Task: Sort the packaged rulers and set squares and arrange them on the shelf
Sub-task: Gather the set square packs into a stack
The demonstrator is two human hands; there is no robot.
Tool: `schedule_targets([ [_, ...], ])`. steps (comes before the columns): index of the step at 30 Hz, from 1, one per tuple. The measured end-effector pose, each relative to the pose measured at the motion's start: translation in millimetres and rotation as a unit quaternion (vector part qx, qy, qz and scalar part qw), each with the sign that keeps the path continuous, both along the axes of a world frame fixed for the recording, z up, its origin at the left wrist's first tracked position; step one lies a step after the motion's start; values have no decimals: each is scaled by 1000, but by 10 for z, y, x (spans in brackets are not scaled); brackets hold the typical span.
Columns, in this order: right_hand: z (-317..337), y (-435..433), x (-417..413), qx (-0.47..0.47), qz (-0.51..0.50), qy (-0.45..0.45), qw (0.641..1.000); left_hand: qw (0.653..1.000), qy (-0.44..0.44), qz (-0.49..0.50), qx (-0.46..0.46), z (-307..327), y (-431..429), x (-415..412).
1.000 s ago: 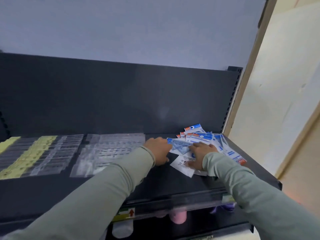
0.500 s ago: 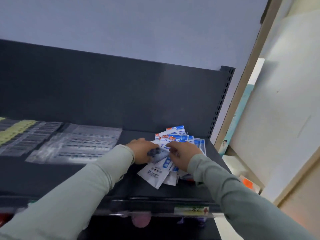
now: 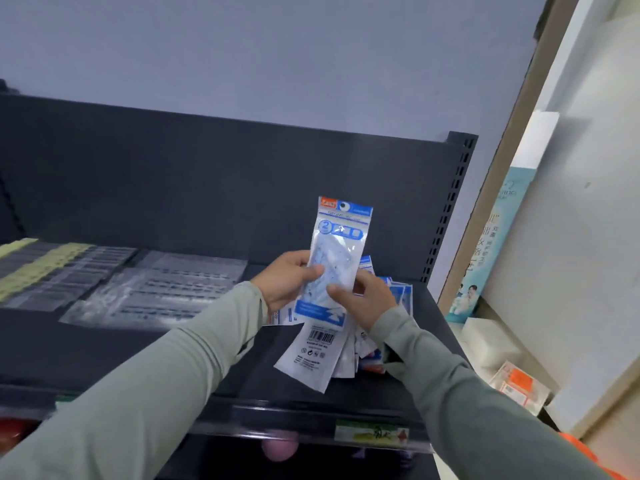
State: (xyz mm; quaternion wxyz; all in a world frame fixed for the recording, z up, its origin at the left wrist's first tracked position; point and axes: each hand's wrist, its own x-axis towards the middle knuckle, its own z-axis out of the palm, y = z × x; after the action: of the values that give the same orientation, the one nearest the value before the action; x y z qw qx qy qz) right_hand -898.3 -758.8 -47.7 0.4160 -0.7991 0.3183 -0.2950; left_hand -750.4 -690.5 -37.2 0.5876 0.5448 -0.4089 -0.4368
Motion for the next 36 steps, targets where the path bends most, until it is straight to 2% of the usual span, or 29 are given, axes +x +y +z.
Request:
schedule_targets([
  [2,101,-33,-6,-25,-38,-13,999,1000,-19,17,-2,14,-71,-47],
  [4,158,-124,-30,-35,-94,-17,995,988,-130,84,23,-5,-108,-19],
  [6,175,-202,-83,-43,-143,-2,989,960,-241,117,83,-47,-106,22],
  [8,139,-257,-137,-51,-163,25,985,929,-323,59,168,-106,-80,-13],
  [10,94,-276,-174,-50,-171,60,982,882,-400,-19,246,-147,-65,-140],
  [12,71,-276,-183,-47,-171,90,980,828,-482,-40,283,-167,-92,-241],
  [13,63,-273,-185,-45,-167,97,980,818,-494,-38,292,-176,-102,-254],
  [14,53,-278,-184,-43,-162,98,981,820,-486,-32,299,-174,-118,-235],
  [15,54,-281,-181,-43,-157,96,982,838,-455,-27,300,-167,-126,-194],
  [18,61,-291,-169,-39,-152,85,984,914,-309,17,263,-95,-113,-73],
  [21,62,-291,-141,-33,-148,74,986,938,-257,108,207,-44,-103,68],
  [24,46,-271,-96,-17,-144,47,988,969,-133,131,161,-64,-66,187],
  [27,60,-233,-50,-20,-136,22,990,978,-55,163,115,-48,-1,235],
  [31,66,-214,-12,-38,-130,7,991,980,-21,190,58,22,39,237],
  [36,103,-170,81,27,-91,-80,992,977,23,211,15,74,40,203],
])
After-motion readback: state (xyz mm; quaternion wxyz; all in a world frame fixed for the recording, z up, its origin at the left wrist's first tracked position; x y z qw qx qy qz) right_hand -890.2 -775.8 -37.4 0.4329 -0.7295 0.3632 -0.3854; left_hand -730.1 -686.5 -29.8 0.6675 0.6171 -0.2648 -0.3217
